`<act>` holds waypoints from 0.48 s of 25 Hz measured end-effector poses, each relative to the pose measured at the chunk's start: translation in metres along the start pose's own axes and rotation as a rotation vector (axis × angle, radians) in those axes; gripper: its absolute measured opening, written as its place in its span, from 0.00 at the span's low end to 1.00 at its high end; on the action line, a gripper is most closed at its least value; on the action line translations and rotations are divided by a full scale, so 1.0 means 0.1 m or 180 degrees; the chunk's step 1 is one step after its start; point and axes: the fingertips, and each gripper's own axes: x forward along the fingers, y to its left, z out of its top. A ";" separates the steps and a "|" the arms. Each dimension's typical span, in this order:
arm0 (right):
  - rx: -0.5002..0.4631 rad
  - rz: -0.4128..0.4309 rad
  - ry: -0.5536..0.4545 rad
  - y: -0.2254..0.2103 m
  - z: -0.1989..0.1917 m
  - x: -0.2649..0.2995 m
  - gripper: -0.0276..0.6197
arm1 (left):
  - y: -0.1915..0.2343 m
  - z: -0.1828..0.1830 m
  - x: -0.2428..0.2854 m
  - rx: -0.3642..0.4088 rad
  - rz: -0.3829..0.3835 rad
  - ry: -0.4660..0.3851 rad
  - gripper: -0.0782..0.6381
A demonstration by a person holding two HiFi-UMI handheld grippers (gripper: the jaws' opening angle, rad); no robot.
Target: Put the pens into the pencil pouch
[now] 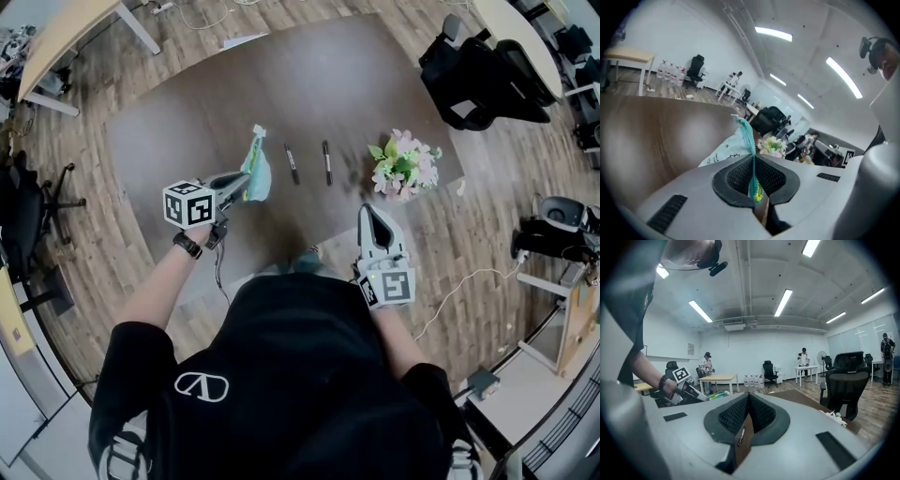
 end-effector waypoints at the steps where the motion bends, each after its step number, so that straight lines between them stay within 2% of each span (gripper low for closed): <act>1: 0.0008 0.0008 -0.0010 0.00 0.00 0.02 0.04 | -0.02 0.04 -0.03 -0.0065 0.0020 -0.0103 0.13; 4: 0.0013 0.0029 -0.0029 -0.01 0.02 0.07 0.04 | -0.08 0.09 -0.07 -0.0186 0.0076 -0.0318 0.13; 12: -0.0029 0.0009 -0.0136 -0.06 0.22 0.22 0.04 | -0.20 0.14 -0.12 -0.0513 0.0109 -0.0671 0.13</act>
